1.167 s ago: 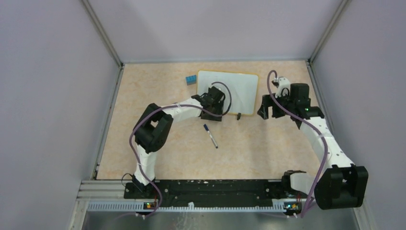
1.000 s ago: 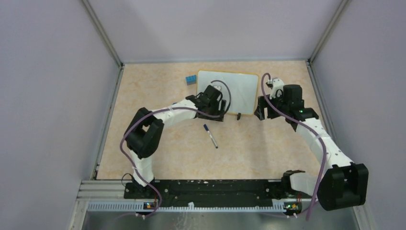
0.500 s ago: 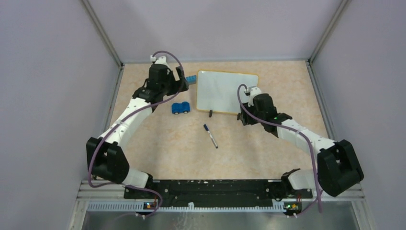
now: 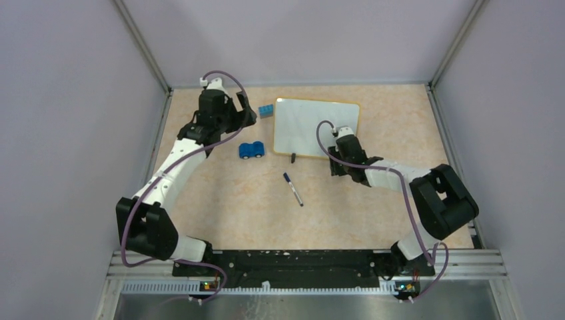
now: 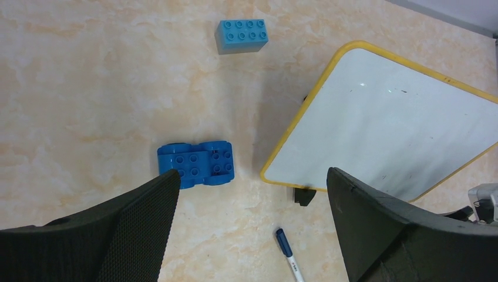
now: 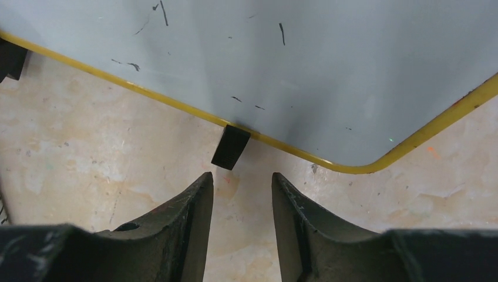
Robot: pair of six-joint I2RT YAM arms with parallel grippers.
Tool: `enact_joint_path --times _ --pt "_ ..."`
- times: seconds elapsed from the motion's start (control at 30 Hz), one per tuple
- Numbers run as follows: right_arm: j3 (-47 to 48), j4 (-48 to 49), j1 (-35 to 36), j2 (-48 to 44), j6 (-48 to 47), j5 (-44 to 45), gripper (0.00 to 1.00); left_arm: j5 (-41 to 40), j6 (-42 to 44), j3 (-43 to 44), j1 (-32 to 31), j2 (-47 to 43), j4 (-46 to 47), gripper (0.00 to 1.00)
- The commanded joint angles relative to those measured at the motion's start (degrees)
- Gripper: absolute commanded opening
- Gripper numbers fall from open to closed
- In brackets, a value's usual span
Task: Write a sentence on the whiteboard
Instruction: Move the whiteboard to the center of the board.
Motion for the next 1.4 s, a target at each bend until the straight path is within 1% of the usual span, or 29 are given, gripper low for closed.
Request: enact_joint_path --times 0.0,0.23,0.4,0.47,0.5,0.53,0.57,0.6,0.7,0.73,0.8,0.87,0.9,0.97,1.03,1.13,1.23,1.37 --pt "3.0 4.9 0.6 1.1 1.4 3.2 0.40 0.9 -0.5 -0.6 0.7 -2.1 2.2 0.99" --pt "5.3 7.1 0.6 4.9 0.9 5.1 0.39 1.3 -0.2 -1.5 1.6 -2.2 2.6 0.99" --pt "7.5 7.0 0.6 8.0 0.5 4.9 0.36 1.4 0.6 -1.8 2.0 -2.3 2.7 0.99" --pt "7.7 7.3 0.6 8.2 0.3 4.8 0.35 5.3 3.9 -2.7 2.1 -2.5 4.1 0.99" --pt "7.9 7.3 0.5 8.2 0.2 4.7 0.35 9.0 8.0 -3.5 2.1 -2.6 5.1 0.99" --pt "8.0 7.2 0.5 8.2 0.0 4.4 0.32 13.4 13.0 -4.1 2.1 -2.7 5.8 0.99" --pt "8.0 7.1 0.4 8.2 -0.1 4.0 0.28 19.1 21.5 -4.9 2.1 -2.8 6.1 0.99" --pt "7.9 7.2 0.1 8.1 -0.1 3.7 0.25 26.5 29.4 -5.9 2.0 -2.8 6.0 0.99" --pt "7.7 6.9 -0.6 8.3 0.0 3.3 0.22 41.6 52.4 -8.1 2.0 -1.8 -0.2 0.99" --pt "7.7 6.7 -0.8 8.5 0.0 3.3 0.21 45.0 61.0 -8.0 1.8 -0.8 -5.0 0.99" --pt "7.8 6.3 -1.2 8.7 -0.1 2.9 0.17 47.3 76.1 -5.2 1.1 2.3 -14.7 0.99" --pt "7.8 6.0 -1.4 9.0 -0.2 2.7 0.11 48.9 90.4 -2.1 0.3 5.6 -23.9 0.96" --pt "7.9 6.1 -1.4 9.1 -0.4 2.7 0.07 49.2 96.7 -0.7 -0.5 7.0 -28.6 0.95" --pt "8.1 5.9 -1.5 9.4 -0.6 2.5 0.00 48.5 107.0 2.2 -3.1 9.6 -33.6 0.92" --pt "8.1 5.9 -1.5 9.5 -0.6 2.4 0.00 46.9 113.2 3.7 -6.4 11.7 -35.0 0.91" --pt "8.0 6.0 -1.7 9.6 -0.7 1.9 0.00 42.1 119.5 3.9 -12.6 14.7 -34.8 0.88" --pt "7.9 5.9 -2.1 9.7 -0.8 1.3 0.00 38.8 122.6 4.9 -17.2 19.1 -34.3 0.83" --pt "7.8 5.8 -2.7 9.9 -0.7 0.6 0.00 38.1 124.0 10.0 -20.9 25.9 -37.3 0.77"
